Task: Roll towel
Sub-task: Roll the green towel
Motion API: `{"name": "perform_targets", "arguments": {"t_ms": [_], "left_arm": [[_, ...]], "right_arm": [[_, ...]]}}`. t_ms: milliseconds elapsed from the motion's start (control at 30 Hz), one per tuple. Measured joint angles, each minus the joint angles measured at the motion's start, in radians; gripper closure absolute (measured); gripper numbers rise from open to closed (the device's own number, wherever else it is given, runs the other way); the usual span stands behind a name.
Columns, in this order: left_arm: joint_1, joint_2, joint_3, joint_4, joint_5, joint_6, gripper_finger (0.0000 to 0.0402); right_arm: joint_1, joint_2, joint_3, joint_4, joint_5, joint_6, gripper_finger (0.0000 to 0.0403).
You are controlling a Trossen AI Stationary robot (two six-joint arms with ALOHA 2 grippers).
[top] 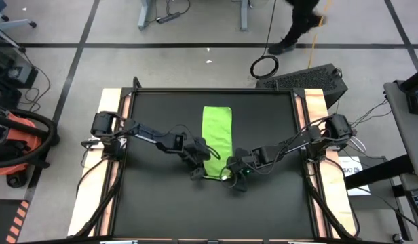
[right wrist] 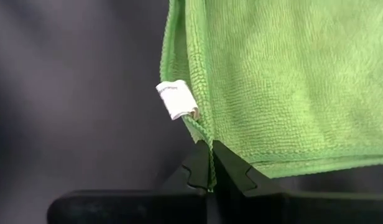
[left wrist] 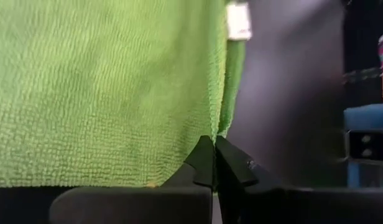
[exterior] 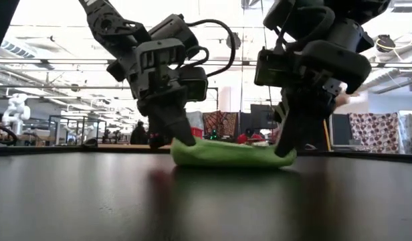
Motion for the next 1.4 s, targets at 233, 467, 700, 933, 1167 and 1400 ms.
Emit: {"name": "perform_targets", "arguments": {"t_ms": [233, 467, 700, 933, 1167, 1400], "left_arm": [[0.03, 0.0, 0.0, 0.02, 0.007, -0.061, 0.04], [0.044, 0.0, 0.0, 0.014, 0.033, -0.122, 0.04], [0.044, 0.004, 0.001, -0.03, 0.047, -0.157, 0.04], [0.045, 0.005, 0.002, -0.05, 0.047, -0.2, 0.04], [0.049, 0.005, 0.002, -0.05, 0.053, -0.246, 0.04], [0.055, 0.042, 0.001, -0.074, 0.09, -0.28, 0.04]], "right_arm": [[-0.029, 0.0, 0.0, -0.045, -0.026, 0.021, 0.0403], [-0.094, 0.0, 0.0, -0.049, -0.141, 0.08, 0.0403], [-0.164, 0.0, 0.001, -0.045, -0.315, 0.151, 0.0403], [-0.224, 0.0, 0.002, -0.055, -0.438, 0.186, 0.0403], [-0.259, 0.0, 0.002, -0.102, -0.472, 0.178, 0.0403], [-0.262, 0.0, 0.002, -0.125, -0.474, 0.152, 0.0388]]}}
